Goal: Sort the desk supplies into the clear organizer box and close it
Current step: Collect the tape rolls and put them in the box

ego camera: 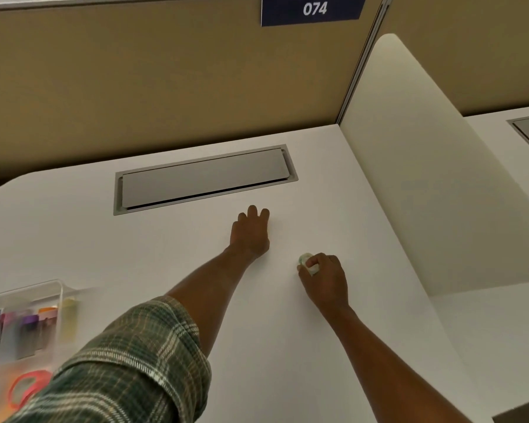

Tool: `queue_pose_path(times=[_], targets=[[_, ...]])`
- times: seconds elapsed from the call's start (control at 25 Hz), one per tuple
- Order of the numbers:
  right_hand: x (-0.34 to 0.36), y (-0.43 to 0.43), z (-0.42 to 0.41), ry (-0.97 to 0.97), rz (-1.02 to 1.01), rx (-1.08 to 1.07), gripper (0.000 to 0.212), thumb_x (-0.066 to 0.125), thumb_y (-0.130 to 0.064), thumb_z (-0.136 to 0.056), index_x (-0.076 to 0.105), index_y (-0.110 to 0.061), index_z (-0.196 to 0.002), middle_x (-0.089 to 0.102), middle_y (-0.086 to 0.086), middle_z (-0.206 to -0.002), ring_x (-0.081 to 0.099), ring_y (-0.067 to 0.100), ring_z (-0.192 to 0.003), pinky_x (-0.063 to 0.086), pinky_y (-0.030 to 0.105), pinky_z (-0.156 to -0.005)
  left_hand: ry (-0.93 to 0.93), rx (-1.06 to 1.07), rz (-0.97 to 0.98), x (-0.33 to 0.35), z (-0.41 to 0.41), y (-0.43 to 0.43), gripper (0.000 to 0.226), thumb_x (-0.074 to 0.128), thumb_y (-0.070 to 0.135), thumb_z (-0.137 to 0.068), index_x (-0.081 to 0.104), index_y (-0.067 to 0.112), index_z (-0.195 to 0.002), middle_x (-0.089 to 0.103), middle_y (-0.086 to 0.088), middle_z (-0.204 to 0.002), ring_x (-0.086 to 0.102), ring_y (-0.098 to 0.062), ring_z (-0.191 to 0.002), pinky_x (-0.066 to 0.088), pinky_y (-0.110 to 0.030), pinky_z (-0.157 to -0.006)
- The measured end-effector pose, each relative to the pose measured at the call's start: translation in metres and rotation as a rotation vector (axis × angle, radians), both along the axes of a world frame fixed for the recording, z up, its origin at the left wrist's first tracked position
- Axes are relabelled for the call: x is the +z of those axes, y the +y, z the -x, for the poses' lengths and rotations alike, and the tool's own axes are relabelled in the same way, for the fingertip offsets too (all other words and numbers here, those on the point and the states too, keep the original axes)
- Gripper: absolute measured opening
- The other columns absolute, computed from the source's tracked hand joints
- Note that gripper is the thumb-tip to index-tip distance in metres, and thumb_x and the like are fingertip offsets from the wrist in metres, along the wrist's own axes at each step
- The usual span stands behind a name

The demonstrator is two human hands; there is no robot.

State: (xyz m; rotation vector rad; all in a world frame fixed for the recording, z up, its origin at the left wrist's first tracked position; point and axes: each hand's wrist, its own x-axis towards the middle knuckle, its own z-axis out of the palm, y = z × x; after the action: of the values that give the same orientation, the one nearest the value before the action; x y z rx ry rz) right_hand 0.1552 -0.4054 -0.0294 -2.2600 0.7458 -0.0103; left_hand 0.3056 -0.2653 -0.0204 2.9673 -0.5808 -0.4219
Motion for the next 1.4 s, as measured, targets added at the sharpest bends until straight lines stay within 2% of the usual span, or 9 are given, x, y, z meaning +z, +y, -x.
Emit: queue_pose_path(times=[0.28, 0.44, 0.52, 0.64, 0.8, 0.96, 1.16, 1.32, 1.4], targets=[[0.006, 0.052, 0.042, 0.02, -0.073, 0.035, 0.02, 0.076, -0.03, -0.084, 0.064, -0.018, -0.094, 0.059, -0.001, -0.096, 0.057, 0.015, -0.089, 0.039, 0.022, -0.075, -0.071, -0.028, -0.097, -0.012, 0.084, 0.08, 0.053, 0.05, 0.007, -0.078, 0.04, 0.014, -0.129, 0.044, -0.012, -0.123, 0.05, -0.029, -0.09, 0.034, -0.034, -0.063], [0.013, 0.093, 0.054, 0.037, -0.145, 0.066, 0.022, 0.074, -0.031, -0.085, 0.062, -0.016, -0.096, 0.063, -0.001, -0.094, 0.061, 0.02, -0.092, 0.045, 0.028, -0.076, -0.025, 0.001, -0.061, -0.01, 0.128, 0.13, 0.05, 0.049, 0.01, -0.079, 0.043, 0.016, -0.129, 0.043, -0.012, -0.123, 0.049, -0.03, -0.093, 0.035, -0.033, -0.061], [0.02, 0.118, 0.059, 0.034, -0.205, 0.082, 0.025, 0.073, -0.033, -0.086, 0.06, -0.017, -0.1, 0.066, -0.001, -0.095, 0.065, 0.022, -0.09, 0.051, 0.032, -0.077, 0.021, 0.102, 0.073, -0.003, 0.148, 0.154, 0.046, 0.049, 0.011, -0.081, 0.046, 0.014, -0.126, 0.044, -0.013, -0.12, 0.051, -0.031, -0.091, 0.042, -0.033, -0.061], [0.035, 0.155, 0.058, 0.046, -0.315, 0.095, 0.031, 0.071, -0.039, -0.087, 0.056, -0.024, -0.109, 0.067, 0.001, -0.095, 0.068, 0.024, -0.087, 0.058, 0.044, -0.082, 0.125, 0.28, 0.415, 0.015, 0.168, 0.192, 0.042, 0.058, 0.018, -0.081, 0.05, 0.015, -0.123, 0.046, -0.01, -0.114, 0.055, -0.032, -0.091, 0.05, -0.038, -0.075], [0.057, 0.218, 0.046, 0.027, -0.336, 0.206, 0.037, 0.068, -0.039, -0.089, 0.056, -0.025, -0.12, 0.067, 0.002, -0.102, 0.068, 0.024, -0.092, 0.058, 0.049, -0.086, 0.045, 0.458, 0.665, 0.046, 0.183, 0.252, 0.043, 0.068, 0.018, -0.078, 0.056, 0.019, -0.119, 0.051, -0.006, -0.11, 0.058, -0.024, -0.092, 0.049, -0.032, -0.078], [0.077, 0.301, 0.032, 0.007, -0.338, 0.383, 0.038, 0.066, -0.033, -0.089, 0.059, -0.026, -0.125, 0.068, 0.0, -0.111, 0.069, 0.022, -0.095, 0.057, 0.048, -0.089, -0.098, 0.577, 0.787, 0.074, 0.195, 0.324, 0.044, 0.07, 0.011, -0.076, 0.059, 0.016, -0.118, 0.052, -0.007, -0.111, 0.053, -0.015, -0.093, 0.038, -0.016, -0.077], [0.097, 0.419, 0.028, -0.043, -0.273, 0.664, 0.043, 0.07, -0.032, -0.086, 0.06, -0.024, -0.127, 0.069, -0.002, -0.114, 0.071, 0.016, -0.082, 0.056, 0.034, -0.085, -0.285, 0.731, 0.746, 0.09, 0.216, 0.433, 0.046, 0.071, 0.011, -0.078, 0.059, 0.016, -0.122, 0.05, -0.009, -0.123, 0.051, -0.014, -0.103, 0.037, -0.014, -0.083], [0.097, 0.501, 0.04, -0.092, -0.242, 0.907, 0.05, 0.074, -0.033, -0.086, 0.058, -0.02, -0.132, 0.065, 0.001, -0.119, 0.069, 0.018, -0.085, 0.055, 0.031, -0.079, -0.293, 0.878, 0.612, 0.085, 0.241, 0.517, 0.046, 0.072, 0.016, -0.079, 0.058, 0.018, -0.123, 0.05, -0.008, -0.111, 0.054, -0.017, -0.085, 0.046, -0.025, -0.073], [0.094, 0.532, 0.044, -0.102, -0.208, 0.979, 0.052, 0.074, -0.03, -0.087, 0.057, -0.019, -0.135, 0.064, 0.003, -0.125, 0.068, 0.02, -0.095, 0.054, 0.029, -0.081, -0.263, 0.922, 0.551, 0.08, 0.252, 0.547, 0.045, 0.072, 0.015, -0.079, 0.058, 0.017, -0.122, 0.05, -0.011, -0.109, 0.057, -0.023, -0.088, 0.047, -0.027, -0.073]])
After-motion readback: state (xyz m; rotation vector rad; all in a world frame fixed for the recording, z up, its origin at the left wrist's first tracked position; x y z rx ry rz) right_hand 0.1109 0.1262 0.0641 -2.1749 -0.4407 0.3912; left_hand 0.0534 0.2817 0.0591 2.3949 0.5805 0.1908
